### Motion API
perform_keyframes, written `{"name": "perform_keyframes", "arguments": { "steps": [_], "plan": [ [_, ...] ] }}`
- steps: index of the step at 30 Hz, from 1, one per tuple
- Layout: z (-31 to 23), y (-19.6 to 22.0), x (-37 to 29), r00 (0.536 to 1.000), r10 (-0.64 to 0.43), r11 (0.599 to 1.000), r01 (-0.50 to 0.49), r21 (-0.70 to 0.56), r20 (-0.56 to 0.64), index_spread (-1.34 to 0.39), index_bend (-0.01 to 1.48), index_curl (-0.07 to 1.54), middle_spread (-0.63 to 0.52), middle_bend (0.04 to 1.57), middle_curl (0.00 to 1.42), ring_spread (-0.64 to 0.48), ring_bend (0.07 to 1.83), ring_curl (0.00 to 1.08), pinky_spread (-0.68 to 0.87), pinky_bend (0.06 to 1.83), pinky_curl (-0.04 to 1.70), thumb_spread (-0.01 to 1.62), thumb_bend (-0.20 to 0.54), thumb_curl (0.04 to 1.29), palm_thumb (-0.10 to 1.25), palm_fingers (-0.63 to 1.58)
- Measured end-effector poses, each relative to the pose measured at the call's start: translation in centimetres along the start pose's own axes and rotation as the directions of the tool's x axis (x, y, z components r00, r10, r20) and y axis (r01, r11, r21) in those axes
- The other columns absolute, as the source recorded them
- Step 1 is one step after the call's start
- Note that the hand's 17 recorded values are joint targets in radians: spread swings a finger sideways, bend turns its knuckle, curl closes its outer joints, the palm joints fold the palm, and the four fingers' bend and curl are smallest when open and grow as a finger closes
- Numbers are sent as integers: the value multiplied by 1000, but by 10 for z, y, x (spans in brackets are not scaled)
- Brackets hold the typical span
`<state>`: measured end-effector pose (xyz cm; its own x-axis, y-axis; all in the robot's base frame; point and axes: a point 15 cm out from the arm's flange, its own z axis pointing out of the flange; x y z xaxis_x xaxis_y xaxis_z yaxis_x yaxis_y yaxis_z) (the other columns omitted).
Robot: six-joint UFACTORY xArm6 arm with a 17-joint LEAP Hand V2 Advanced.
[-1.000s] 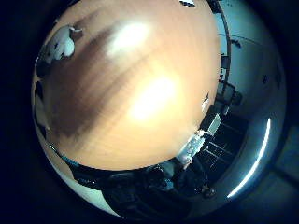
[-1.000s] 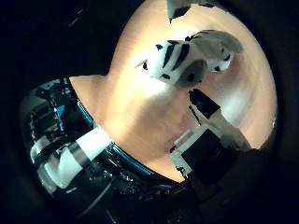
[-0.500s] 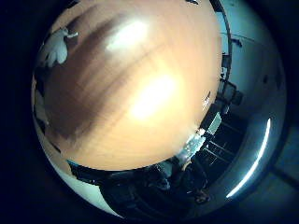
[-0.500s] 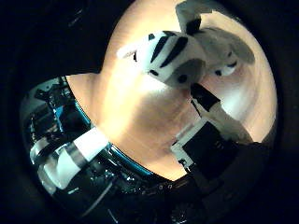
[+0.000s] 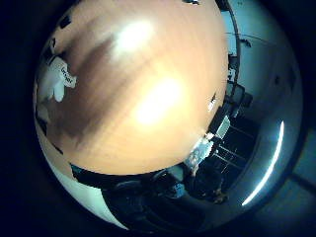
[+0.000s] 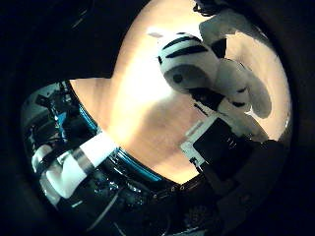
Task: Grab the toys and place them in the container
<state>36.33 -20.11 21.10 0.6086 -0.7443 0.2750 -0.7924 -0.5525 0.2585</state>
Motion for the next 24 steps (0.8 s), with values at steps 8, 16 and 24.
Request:
{"name": "perform_keyframes", "arguments": {
  "steps": [8, 16, 24],
  "plan": [
    [-64, 47, 28, 998, 55, 998, -56, -24, -25, -455, 1128, 568, -499, 536, 468, -94, 174, 105, 256, 178, 121, 924, -19, 418, 1065, 518],
    [-178, 81, 63, 990, 87, 996, -87, 5, -107, -449, 1156, 553, -512, 554, 489, -94, 175, 107, 268, 179, 123, 935, -18, 413, 1059, 516],
    [-304, 83, 70, 969, 115, 988, -89, 124, -218, -445, 1163, 542, -512, 555, 502, -110, 176, 109, 299, 180, 134, 927, -19, 416, 1061, 518]
  ]
}}
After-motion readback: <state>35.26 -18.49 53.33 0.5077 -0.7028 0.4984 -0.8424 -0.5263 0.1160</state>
